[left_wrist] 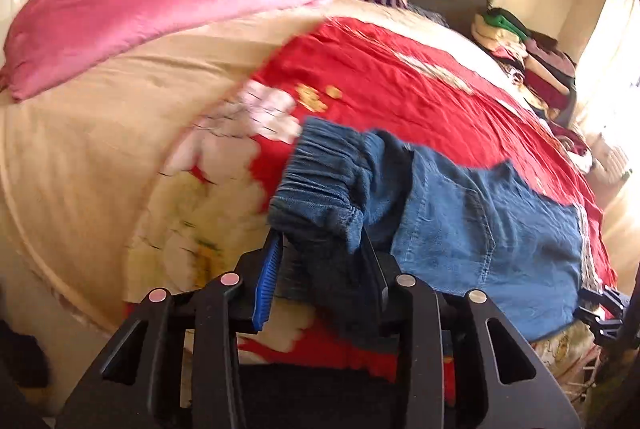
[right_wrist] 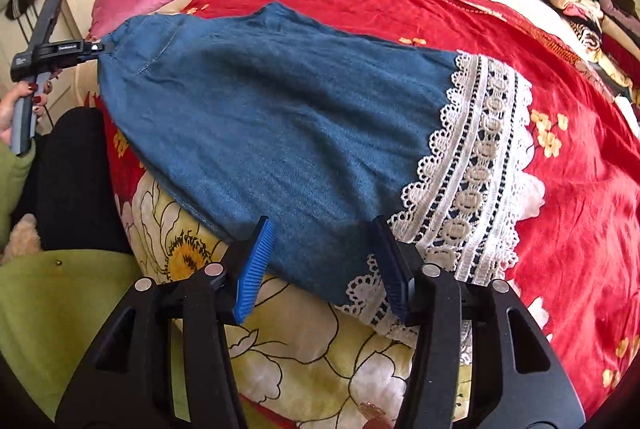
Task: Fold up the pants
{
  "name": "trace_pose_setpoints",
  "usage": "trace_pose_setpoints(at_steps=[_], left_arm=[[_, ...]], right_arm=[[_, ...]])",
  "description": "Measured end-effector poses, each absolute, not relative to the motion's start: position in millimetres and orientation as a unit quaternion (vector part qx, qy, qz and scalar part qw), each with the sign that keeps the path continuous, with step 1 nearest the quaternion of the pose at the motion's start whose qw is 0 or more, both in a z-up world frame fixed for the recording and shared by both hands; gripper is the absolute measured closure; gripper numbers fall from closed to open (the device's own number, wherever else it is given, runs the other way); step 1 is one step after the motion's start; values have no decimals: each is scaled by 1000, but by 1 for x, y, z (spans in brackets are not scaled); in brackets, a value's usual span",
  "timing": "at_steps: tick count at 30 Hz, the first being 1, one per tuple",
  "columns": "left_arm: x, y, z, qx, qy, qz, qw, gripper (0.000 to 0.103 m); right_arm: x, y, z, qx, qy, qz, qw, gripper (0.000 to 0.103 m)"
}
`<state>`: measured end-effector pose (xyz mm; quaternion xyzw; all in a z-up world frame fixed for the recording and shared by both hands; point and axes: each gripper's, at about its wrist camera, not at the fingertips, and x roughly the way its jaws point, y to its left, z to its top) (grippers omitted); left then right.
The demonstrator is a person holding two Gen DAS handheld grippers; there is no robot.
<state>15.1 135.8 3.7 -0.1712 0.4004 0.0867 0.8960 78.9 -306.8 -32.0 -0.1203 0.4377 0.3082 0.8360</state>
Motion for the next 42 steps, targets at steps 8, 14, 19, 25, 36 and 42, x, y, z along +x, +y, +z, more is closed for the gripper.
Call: trace_pose_setpoints(at_steps=[8,14,19,25,36,42], left_arm=[[4,137,9,-183,389,103,897,53],[1,76,55,-109,349,56,929,48],[40,-9,18,-57,416,-68,905,48],[51,-43,-35,-4,482,-105,870,46],[76,-11,28,-72,427,-119,894,40],[138,-19,51,-66,409,-125,901,34]], right_arm=[[71,-308,-24,-128,427,313,838,59],[62,-278,-7,-134,390,370,833,62],[64,-249,-34,-181,430,380,798,85],[55,-257,-43,-164,436,396,791,85],[83,-315,23,-76,354,341,868,66],[154,-366,43,16,354,269,896,60]])
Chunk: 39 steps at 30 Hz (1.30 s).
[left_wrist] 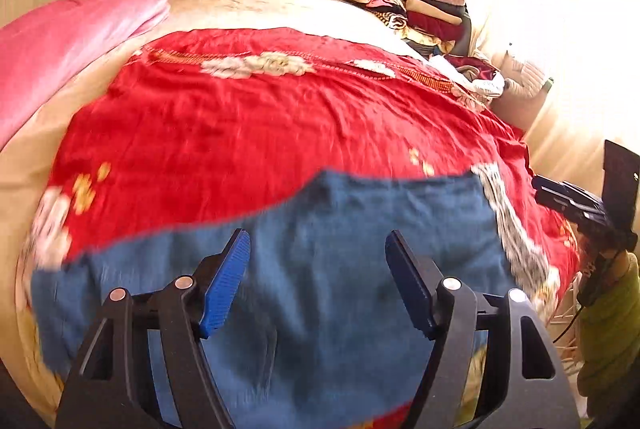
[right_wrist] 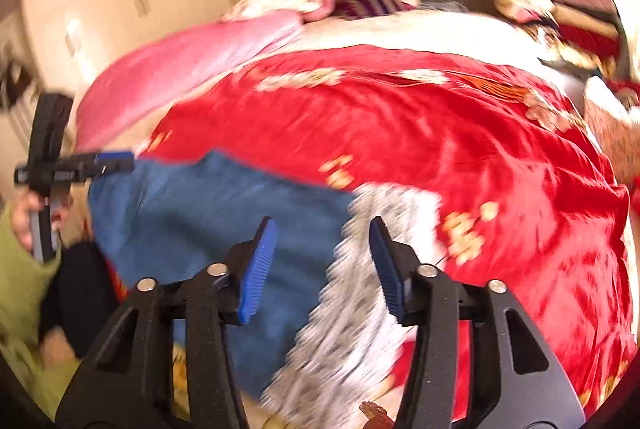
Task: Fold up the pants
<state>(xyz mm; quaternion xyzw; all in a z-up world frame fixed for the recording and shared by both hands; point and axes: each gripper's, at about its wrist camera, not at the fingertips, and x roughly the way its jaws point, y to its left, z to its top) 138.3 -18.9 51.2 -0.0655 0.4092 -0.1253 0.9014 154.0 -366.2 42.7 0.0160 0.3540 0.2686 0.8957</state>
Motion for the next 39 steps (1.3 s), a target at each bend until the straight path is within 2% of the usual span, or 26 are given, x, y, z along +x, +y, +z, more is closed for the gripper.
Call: trace_pose_setpoints(at_steps=[7,14,18,19,21,22,23,24,27,32,34,39], left_arm=[[197,-41,31,-46,437,-148,886,34],[235,-40,-12,-66,480,-136,864,34],[237,-42,-21,-92,477,-147,862,34],[238,-45,-22,-97,478,-156,859,36],[236,-51,-24,-102,480,-167,855,54],[235,-54,-26,-106,480,-174,853,76],[235,-55,-26,-109,482,-179,851,88],[234,-56,-26,-109,482,-180,850,89],[225,-56,-15,-105,461,-177,863,97],[218,-55,13,-84,410,-177,891,97],[224,-57,12,-78,415,-170,891,97],[240,-60,-12,-78,443,-155,879,96]], right_arm=[[230,-392,11,55,408,243,878,60],[254,-388,-24,68,448,253,855,58],[255,-388,-30,68,445,261,854,57],[254,-388,-31,67,444,263,854,56],[254,-386,-32,60,442,271,853,57],[254,-385,-33,57,443,274,852,60],[253,-384,-34,54,443,278,851,65],[252,-384,-34,55,443,282,849,73],[244,-380,-31,46,436,299,848,85],[226,-376,-5,16,384,300,873,87],[228,-375,1,8,372,293,881,87],[249,-366,-17,-22,408,263,874,86]])
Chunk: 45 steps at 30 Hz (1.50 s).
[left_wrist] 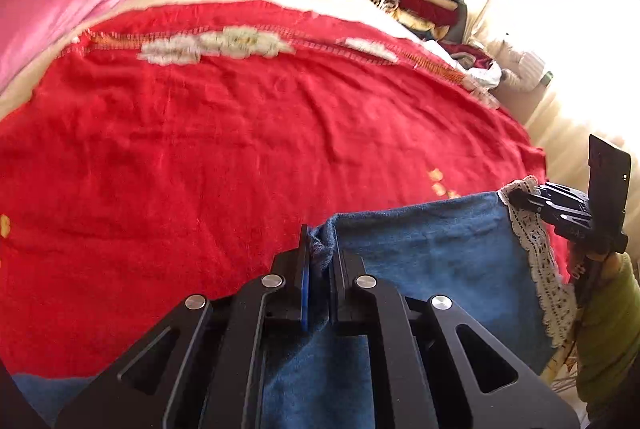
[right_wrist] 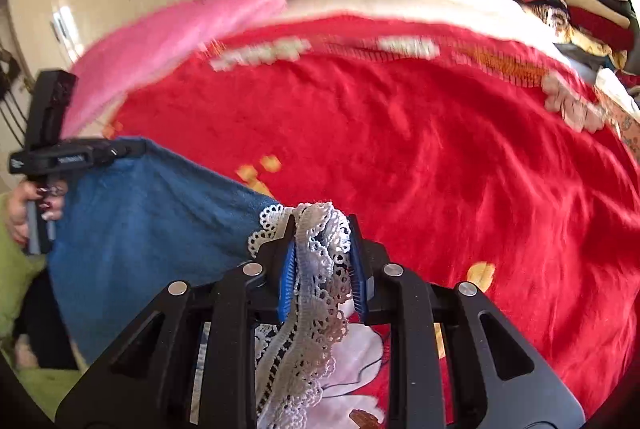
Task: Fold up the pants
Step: 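Lay the garment flat, regrasp the lace hem with the right tool and release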
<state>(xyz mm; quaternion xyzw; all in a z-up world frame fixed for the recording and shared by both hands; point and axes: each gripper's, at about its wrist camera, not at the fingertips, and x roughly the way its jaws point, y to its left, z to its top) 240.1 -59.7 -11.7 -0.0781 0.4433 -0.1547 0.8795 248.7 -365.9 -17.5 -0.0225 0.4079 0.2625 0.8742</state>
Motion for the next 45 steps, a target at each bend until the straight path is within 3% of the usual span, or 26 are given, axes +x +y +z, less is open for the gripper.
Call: trace_pose_setpoints(at_steps=[6,10,12,14,17,24,31,34,36,37,39,45], left_arm=[[244,-58,-27,-75,453,-144,876,87],[233,-42,-13,-89,430,-127,889,60],[221,-27,-1,-110,415,-122,895,59],[205,-13,10,-124,404,-98,901,50],[175,-3,25,-119,390,-69,910,48],[114,-18,27,-55,364,-42,929,48],[111,-32,-6,-9,426,-6,905,45],[111,-19,-15,-29,438,7,899,31],[111,-11,-17,-49,440,4,897,31],[110,-7,-19,-57,440,2,896,31],[110,-6,-22,-63,442,-1,895,31],[111,-6,-24,-74,441,-6,894,31]], right_arm=[[255,-374,-31,-5,419,239,876,77],[249,-380,-23,-6,413,216,885,62],[238,-389,-10,1,397,206,894,59],[220,-398,2,4,379,197,904,54],[189,-407,15,10,358,197,912,51],[121,-397,28,-32,342,212,915,51],[85,-337,16,-85,350,278,890,51],[87,-326,2,-99,371,282,880,51],[91,-330,-12,-110,399,259,873,52],[95,-335,-18,-109,413,249,869,53],[98,-349,-30,-95,431,242,864,68],[92,-354,-37,-82,420,234,873,68]])
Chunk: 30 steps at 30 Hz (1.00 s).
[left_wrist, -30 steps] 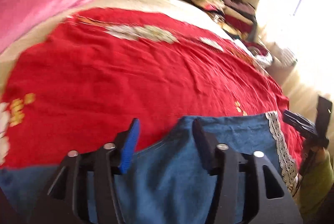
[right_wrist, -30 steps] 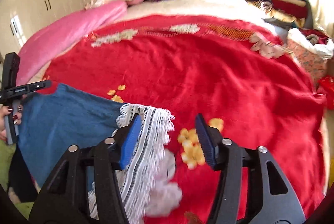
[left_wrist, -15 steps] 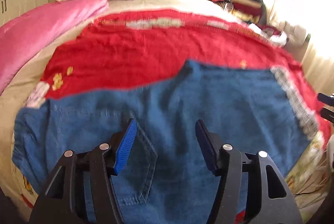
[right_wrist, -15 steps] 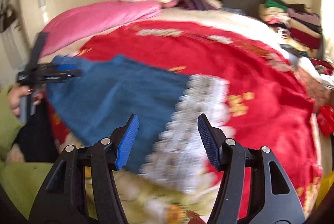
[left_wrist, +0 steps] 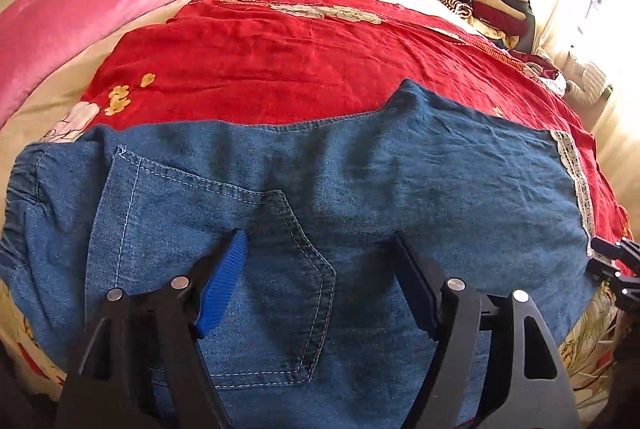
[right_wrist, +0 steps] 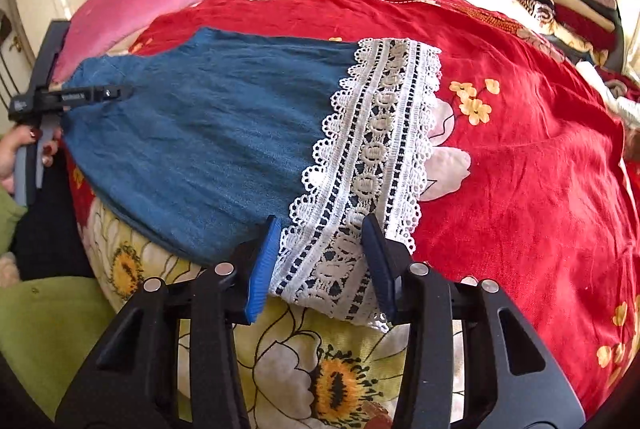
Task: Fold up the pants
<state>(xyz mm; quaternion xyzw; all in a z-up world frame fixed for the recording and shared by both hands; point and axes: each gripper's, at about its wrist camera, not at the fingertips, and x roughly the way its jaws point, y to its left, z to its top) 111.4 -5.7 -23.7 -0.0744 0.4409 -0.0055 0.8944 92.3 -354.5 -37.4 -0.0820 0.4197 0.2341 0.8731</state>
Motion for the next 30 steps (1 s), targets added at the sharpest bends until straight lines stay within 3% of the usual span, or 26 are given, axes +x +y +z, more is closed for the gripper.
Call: trace_pose_setpoints(at_steps=[5,6,7,9,13,16,30], left_arm=[[107,0,-18,-92,426,-11,900,31],[105,2,-14,-96,420,-8,902,29],[102,3,-11,-99,415,-8,904,20],[95,8,-2,-108,398,-5,911,19],[89,16,10,-98,375,18,922,19],[86,15,18,-84,367,24,926,9],[106,-38,36,-30,367,-42,929,8]], right_arm=[[93,-355,-36,-78,418,236,874,67],[92,-356,-33,-76,416,237,875,66],[90,-357,-30,-74,414,238,876,64],[86,-358,-22,-65,405,236,881,56],[79,-358,-5,-60,373,234,896,54],[79,-355,6,-64,355,232,903,48],[104,-297,15,-84,333,262,902,34]])
